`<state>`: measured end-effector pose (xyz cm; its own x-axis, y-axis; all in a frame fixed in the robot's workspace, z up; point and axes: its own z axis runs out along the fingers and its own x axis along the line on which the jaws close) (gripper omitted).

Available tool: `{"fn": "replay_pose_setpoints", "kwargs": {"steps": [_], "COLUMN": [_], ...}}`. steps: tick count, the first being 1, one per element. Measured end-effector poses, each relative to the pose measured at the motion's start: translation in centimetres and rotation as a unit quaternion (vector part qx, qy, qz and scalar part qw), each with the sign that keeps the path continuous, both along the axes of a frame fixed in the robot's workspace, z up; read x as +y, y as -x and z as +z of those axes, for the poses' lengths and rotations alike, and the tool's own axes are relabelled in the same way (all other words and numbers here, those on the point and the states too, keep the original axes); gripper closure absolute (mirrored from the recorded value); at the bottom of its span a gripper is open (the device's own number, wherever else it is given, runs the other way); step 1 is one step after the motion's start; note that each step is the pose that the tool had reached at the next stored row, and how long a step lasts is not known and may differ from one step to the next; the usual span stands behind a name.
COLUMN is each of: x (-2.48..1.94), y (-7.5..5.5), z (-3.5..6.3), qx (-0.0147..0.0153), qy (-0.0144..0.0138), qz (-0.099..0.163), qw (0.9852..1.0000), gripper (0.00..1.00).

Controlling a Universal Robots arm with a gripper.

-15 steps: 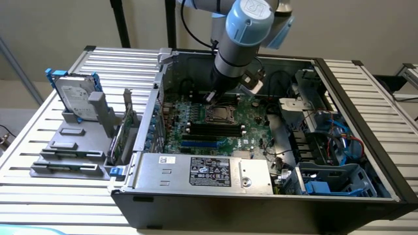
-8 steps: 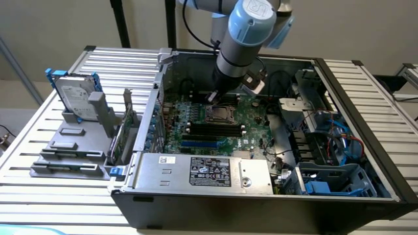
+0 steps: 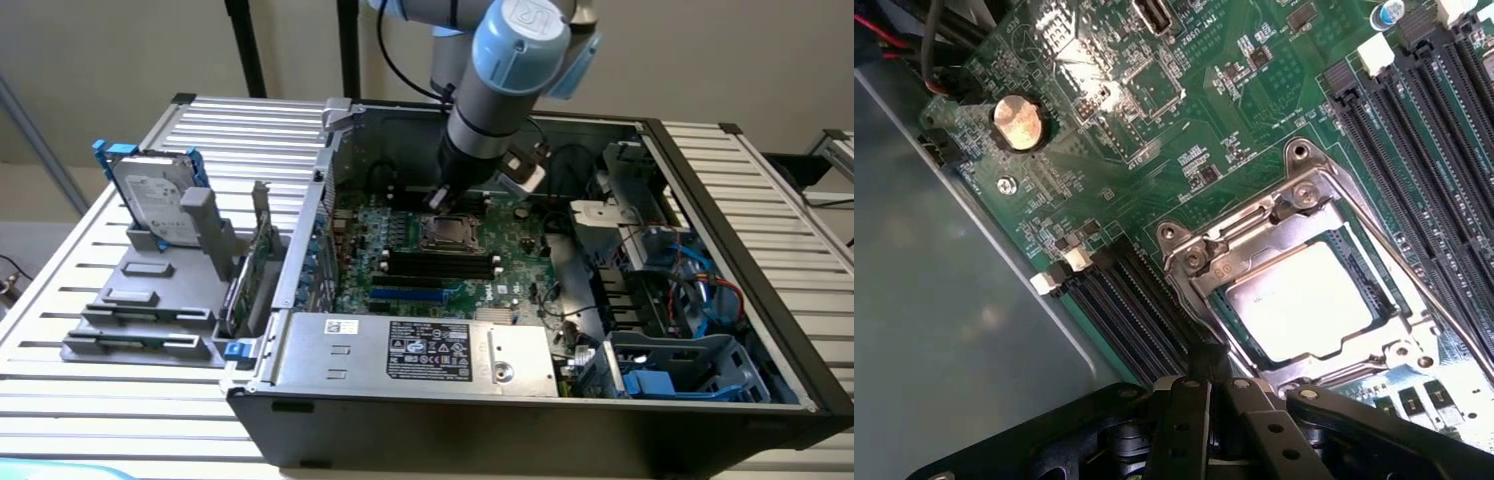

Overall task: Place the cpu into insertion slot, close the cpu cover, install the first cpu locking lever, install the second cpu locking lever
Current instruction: 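Install the first cpu locking lever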

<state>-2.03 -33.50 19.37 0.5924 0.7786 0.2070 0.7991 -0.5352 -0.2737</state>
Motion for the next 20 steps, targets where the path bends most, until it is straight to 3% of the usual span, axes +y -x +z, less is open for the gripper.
{"fn": "replay_pose_setpoints", "kwargs": {"steps": [5, 20], "x": [-0.01, 0.00], "y": [-0.3, -1.9], "z": [-0.07, -0.15], "qx": [0.0000, 0.0000], "qy": [0.0012, 0.0011], "qz": [0.000, 0.000], "qw": [1.0000, 1.0000], "gripper": [0.89, 0.89]}}
